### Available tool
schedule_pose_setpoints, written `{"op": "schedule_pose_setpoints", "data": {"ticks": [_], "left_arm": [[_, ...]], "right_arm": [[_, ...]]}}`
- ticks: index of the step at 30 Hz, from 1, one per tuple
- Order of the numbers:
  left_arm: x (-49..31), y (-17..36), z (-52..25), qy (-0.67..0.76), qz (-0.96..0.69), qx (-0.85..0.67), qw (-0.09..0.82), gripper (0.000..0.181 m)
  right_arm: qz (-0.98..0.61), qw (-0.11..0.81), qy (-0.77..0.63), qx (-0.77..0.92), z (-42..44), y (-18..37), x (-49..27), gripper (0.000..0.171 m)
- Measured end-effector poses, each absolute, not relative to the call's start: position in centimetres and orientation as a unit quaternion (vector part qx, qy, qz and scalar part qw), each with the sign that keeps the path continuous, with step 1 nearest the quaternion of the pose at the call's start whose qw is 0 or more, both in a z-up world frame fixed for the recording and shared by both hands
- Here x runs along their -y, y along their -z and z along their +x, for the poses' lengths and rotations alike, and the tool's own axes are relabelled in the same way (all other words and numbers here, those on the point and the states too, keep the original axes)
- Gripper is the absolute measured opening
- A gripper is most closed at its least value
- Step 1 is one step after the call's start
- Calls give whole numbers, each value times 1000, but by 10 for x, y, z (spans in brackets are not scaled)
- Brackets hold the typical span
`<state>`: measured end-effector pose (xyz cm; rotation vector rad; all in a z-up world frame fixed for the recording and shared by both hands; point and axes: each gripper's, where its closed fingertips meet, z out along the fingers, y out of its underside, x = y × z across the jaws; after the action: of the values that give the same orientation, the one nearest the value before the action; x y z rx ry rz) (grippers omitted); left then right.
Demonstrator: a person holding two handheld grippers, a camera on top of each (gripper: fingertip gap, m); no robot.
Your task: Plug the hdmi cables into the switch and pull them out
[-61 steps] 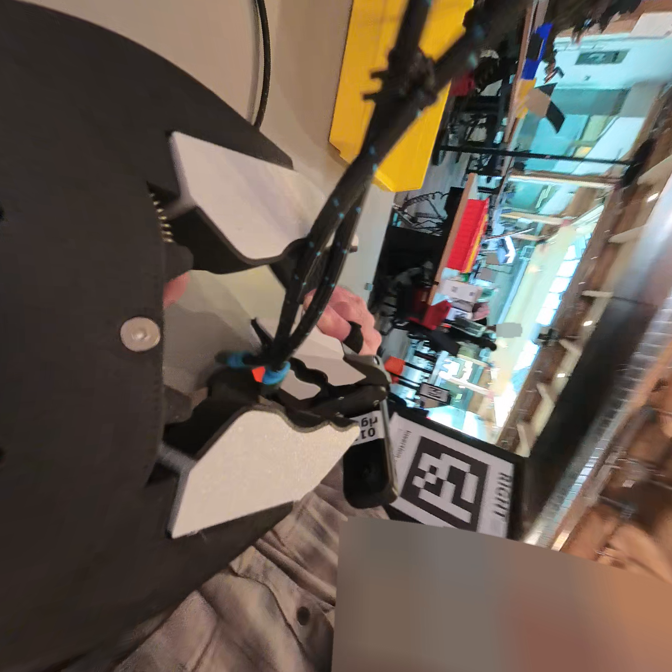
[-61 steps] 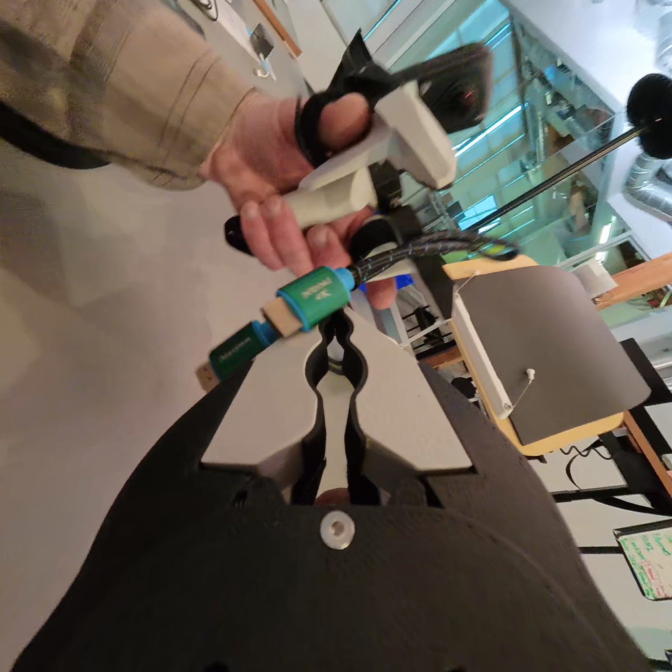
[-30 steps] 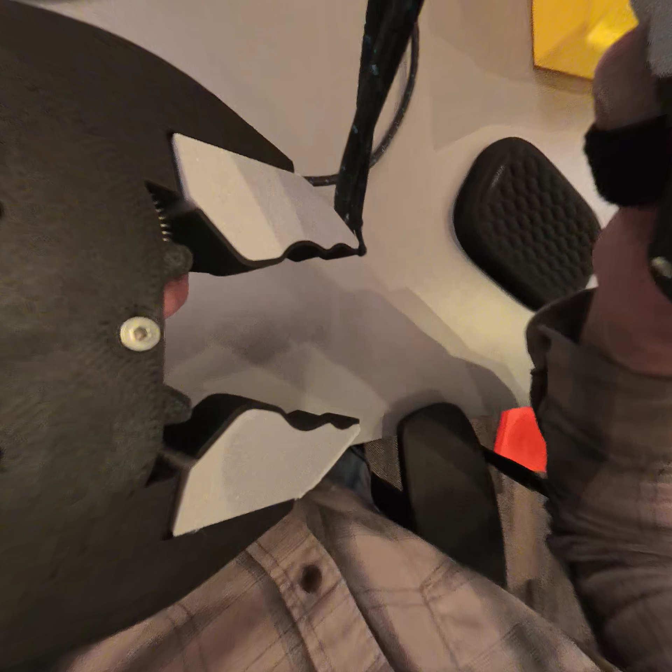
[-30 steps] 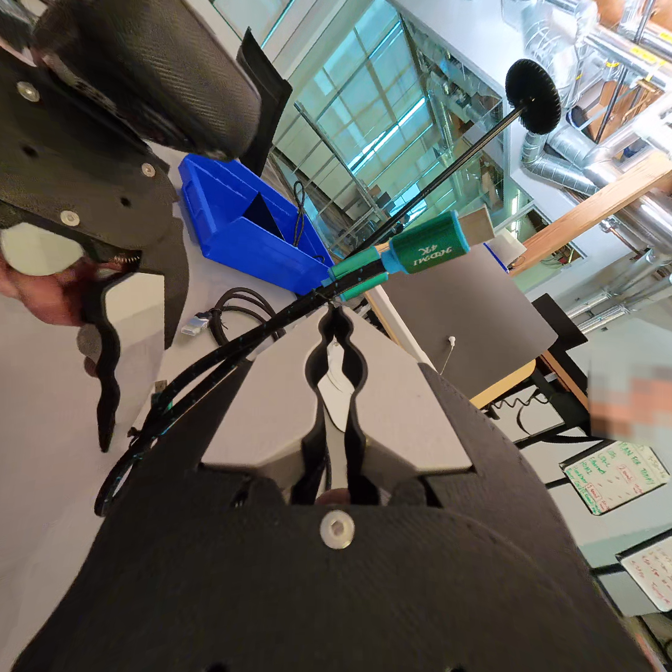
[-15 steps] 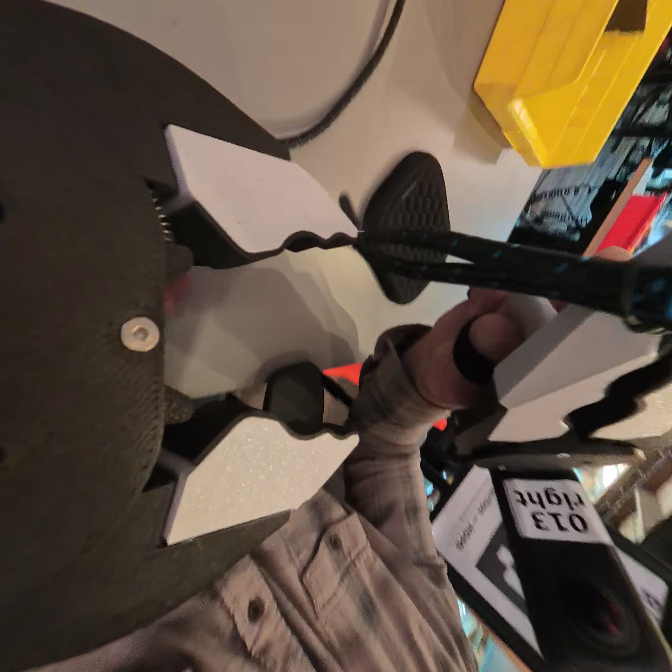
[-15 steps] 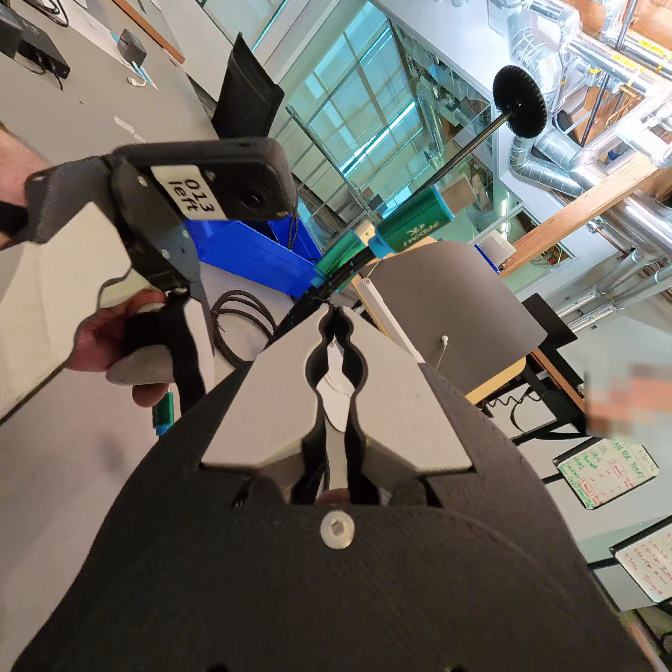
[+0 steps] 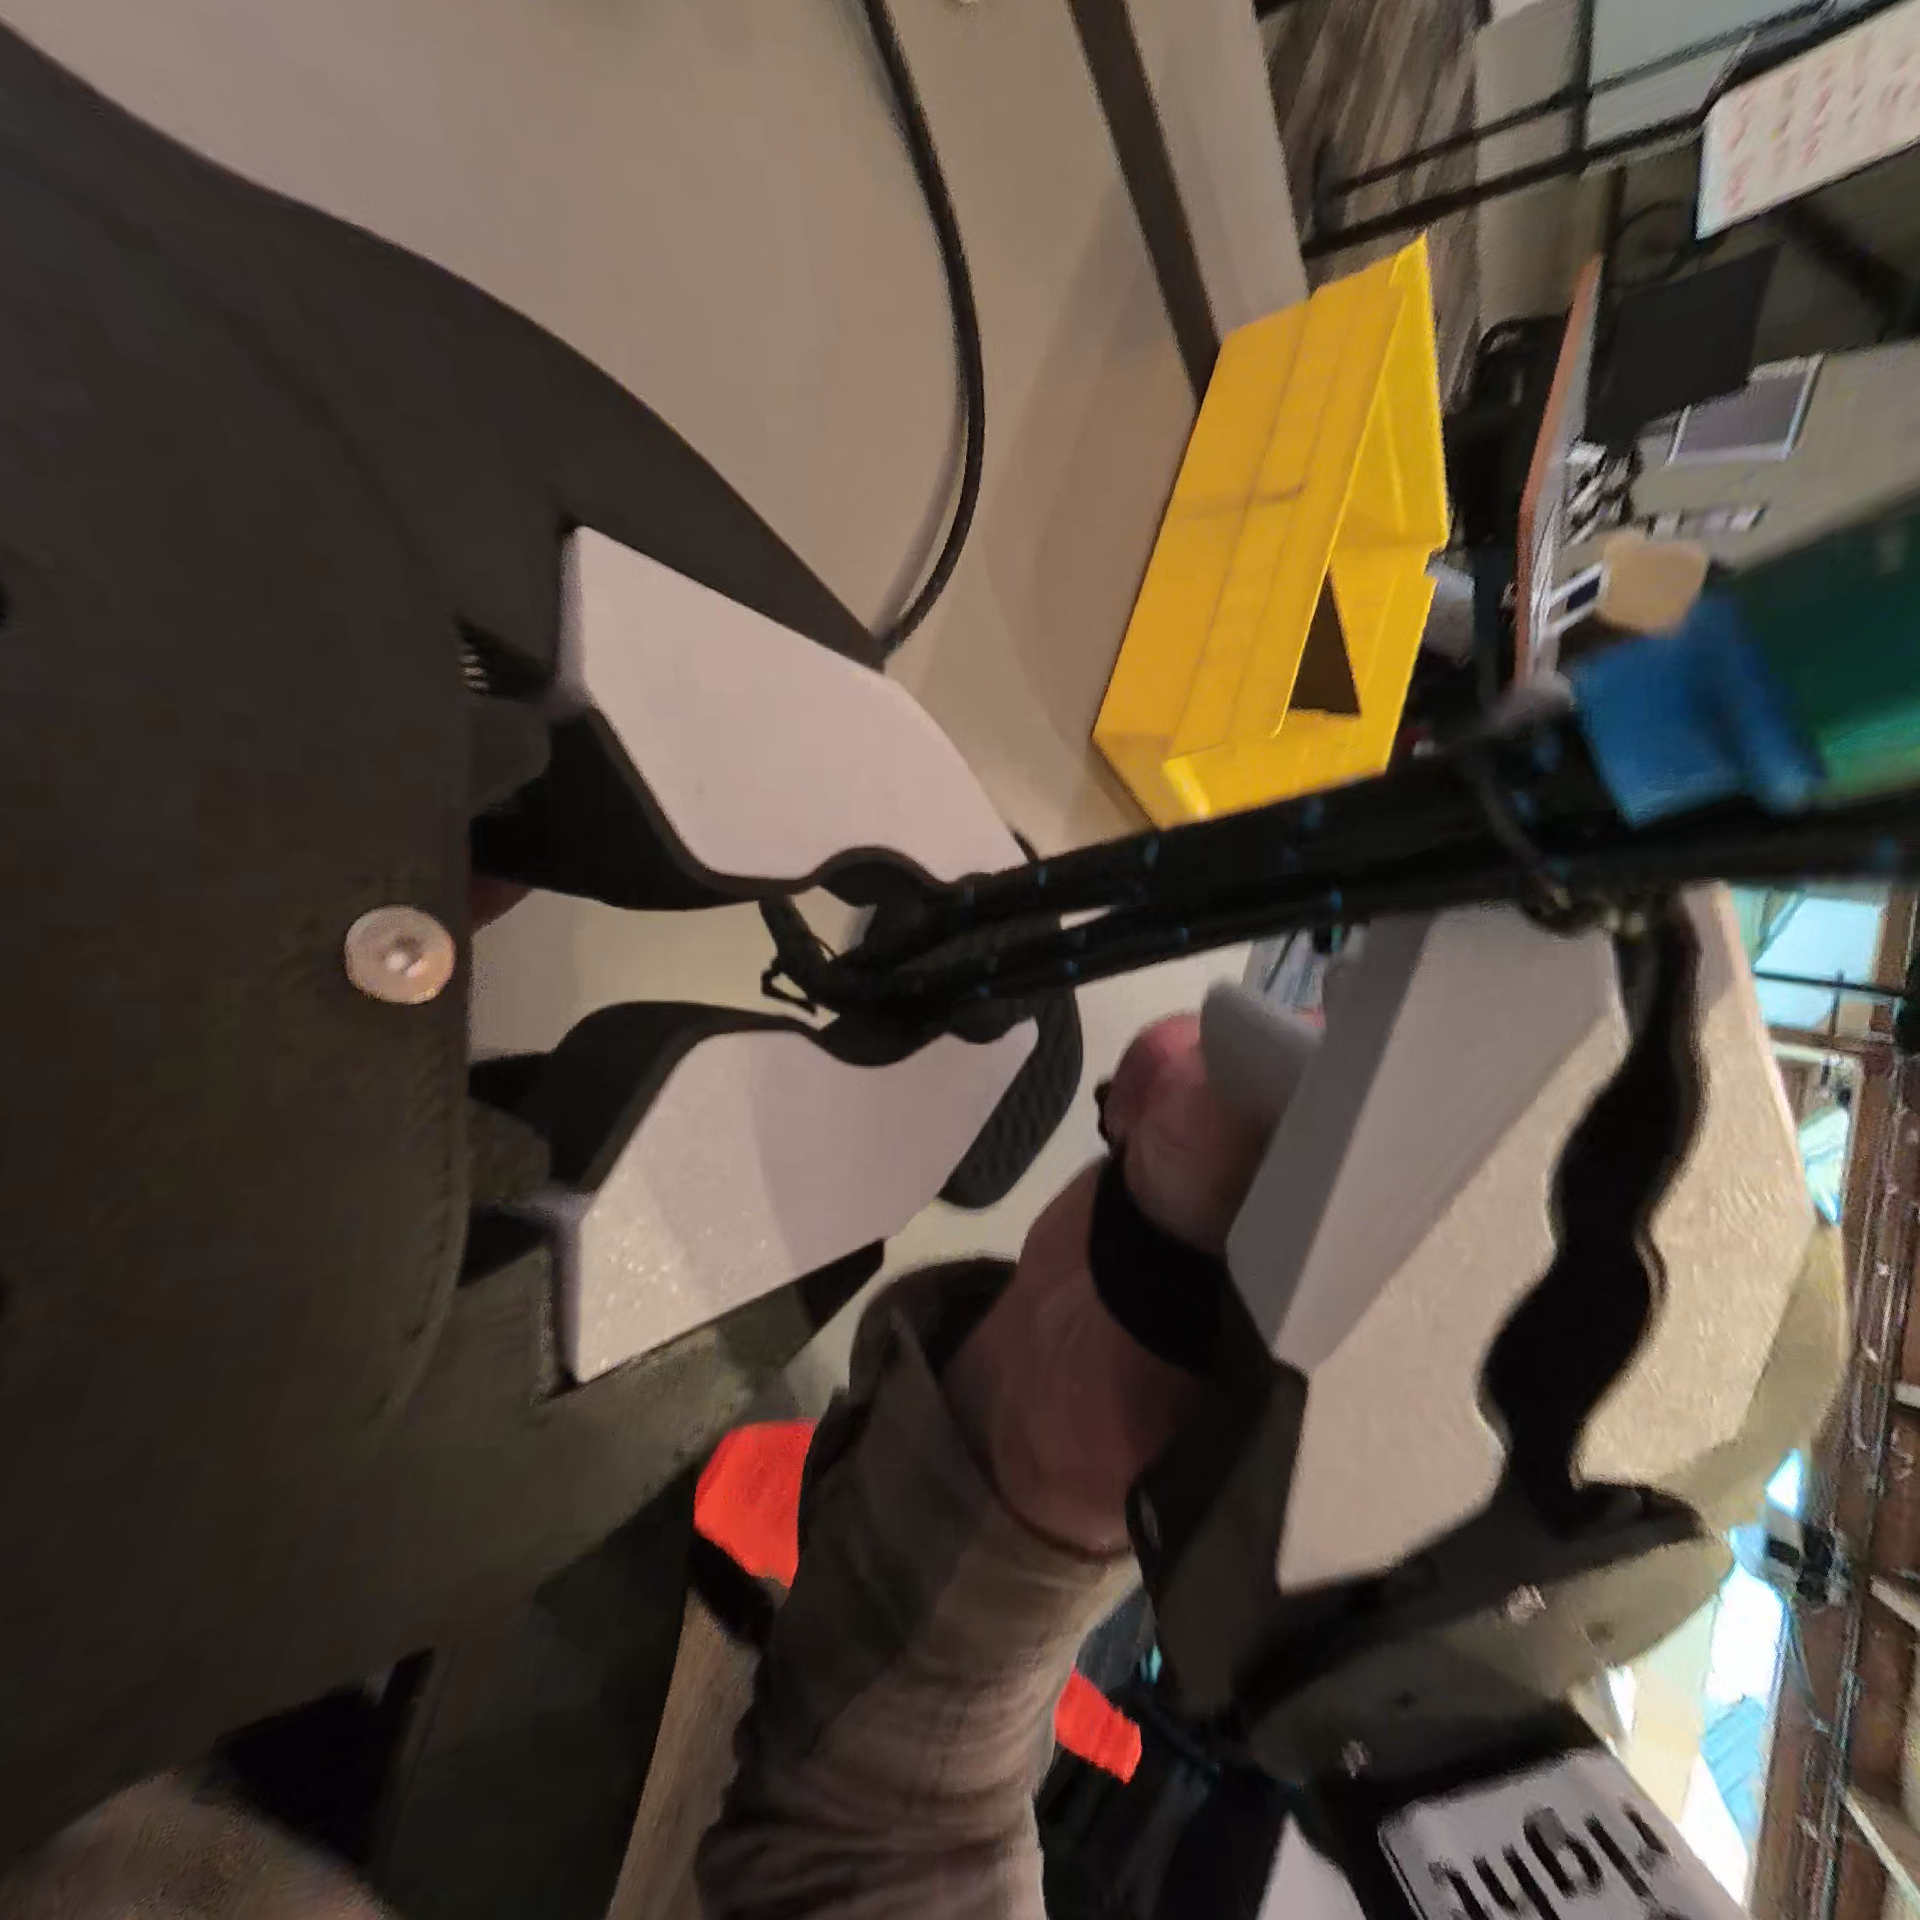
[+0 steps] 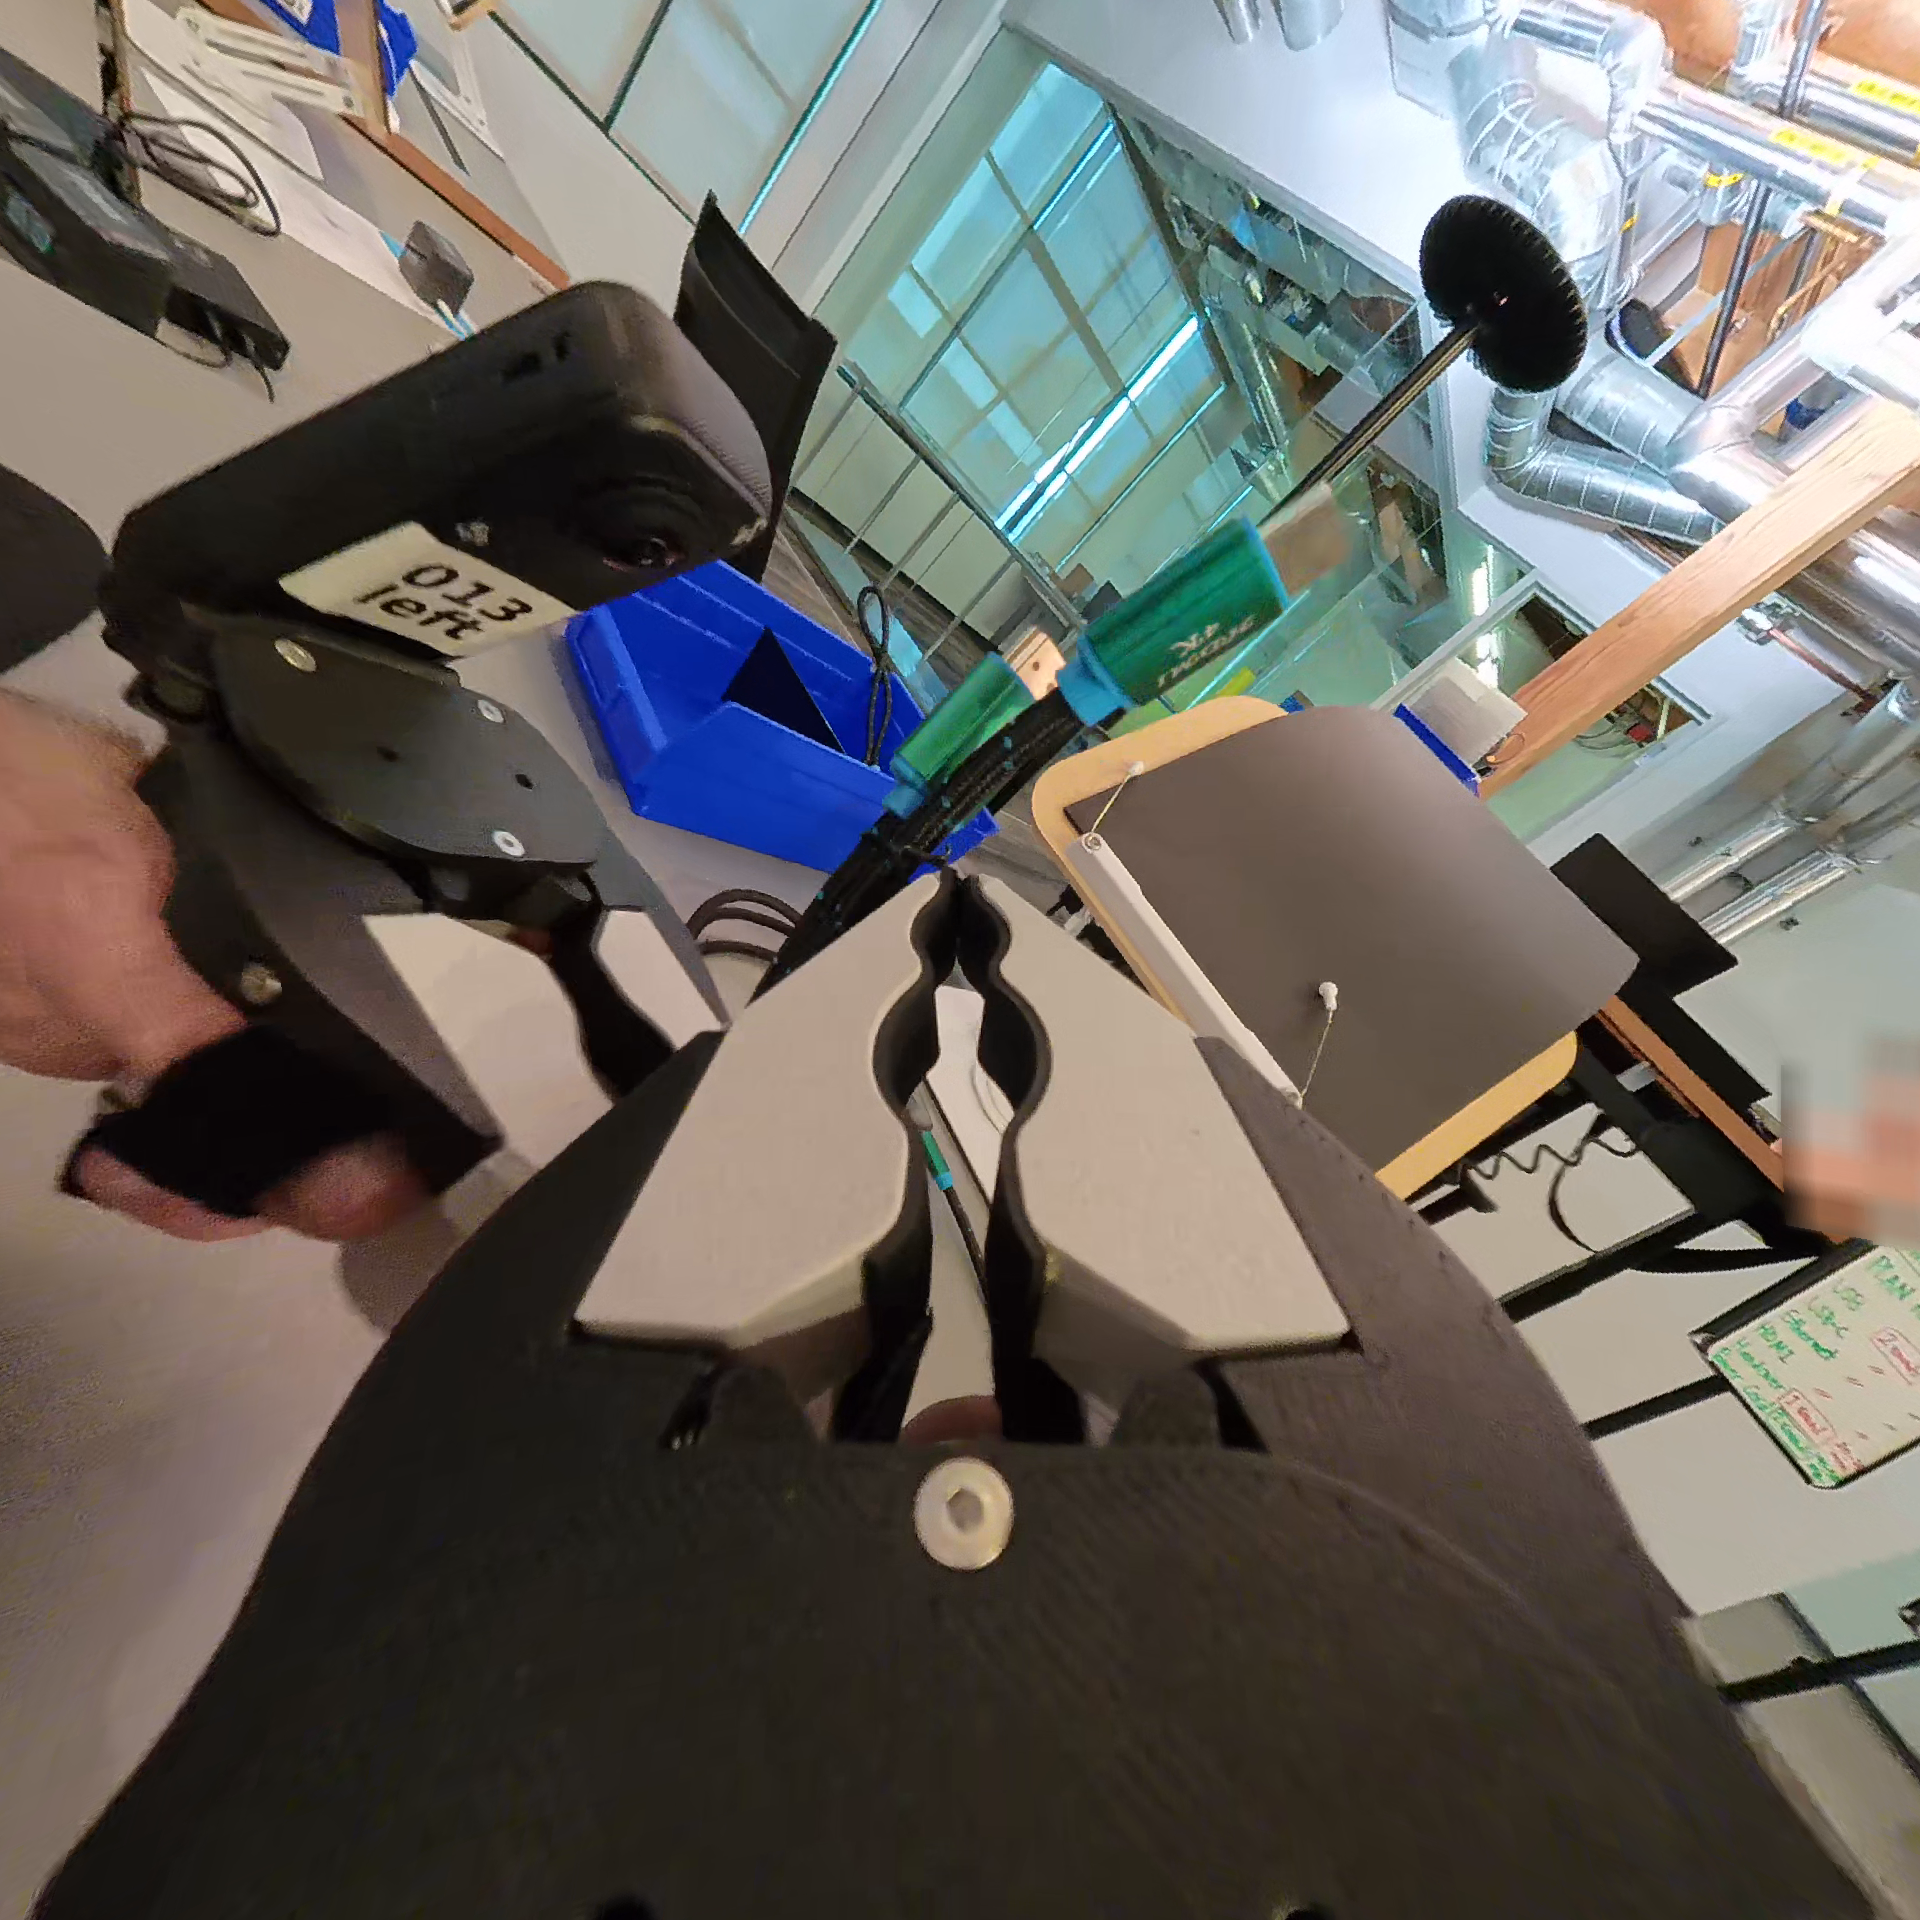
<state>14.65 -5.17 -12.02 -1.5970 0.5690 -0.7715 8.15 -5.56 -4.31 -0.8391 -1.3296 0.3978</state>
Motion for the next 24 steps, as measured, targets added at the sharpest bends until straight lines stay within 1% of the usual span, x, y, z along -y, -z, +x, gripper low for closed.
{"op": "schedule_pose_setpoints", "data": {"ticks": [1, 2, 7, 11, 13, 15, 19, 21, 23, 24], "left_arm": [[46, 120, 140, 302, -689, -247, 611, 11], [40, 119, 132, 255, -687, -255, 630, 9], [14, 96, 85, -28, -640, -337, 690, 8], [5, 59, 67, -227, -535, -405, 706, 9], [6, 41, 65, -313, -464, -432, 707, 8], [8, 32, 68, -349, -422, -455, 702, 8], [13, 23, 71, -382, -376, -474, 699, 8], [12, 23, 68, -383, -378, -478, 695, 8], [12, 25, 64, -366, -395, -477, 695, 8], [11, 28, 62, -337, -421, -475, 695, 8]], "right_arm": [[-378, 686, -184, 594, 84, 41, 56, 0], [-380, 683, -187, 595, 86, 38, 57, 0], [-392, 659, -206, 608, 98, 36, 61, 0], [-410, 615, -269, 618, 104, 40, 70, 0], [-425, 582, -337, 606, 106, 43, 77, 0], [-443, 523, -443, 578, 106, 44, 86, 0], [-452, 414, -580, 536, 106, 45, 100, 0], [-452, 417, -589, 525, 103, 45, 98, 2], [-462, 443, -561, 524, 101, 48, 88, 33], [-457, 463, -542, 532, 103, 48, 84, 38]]}}
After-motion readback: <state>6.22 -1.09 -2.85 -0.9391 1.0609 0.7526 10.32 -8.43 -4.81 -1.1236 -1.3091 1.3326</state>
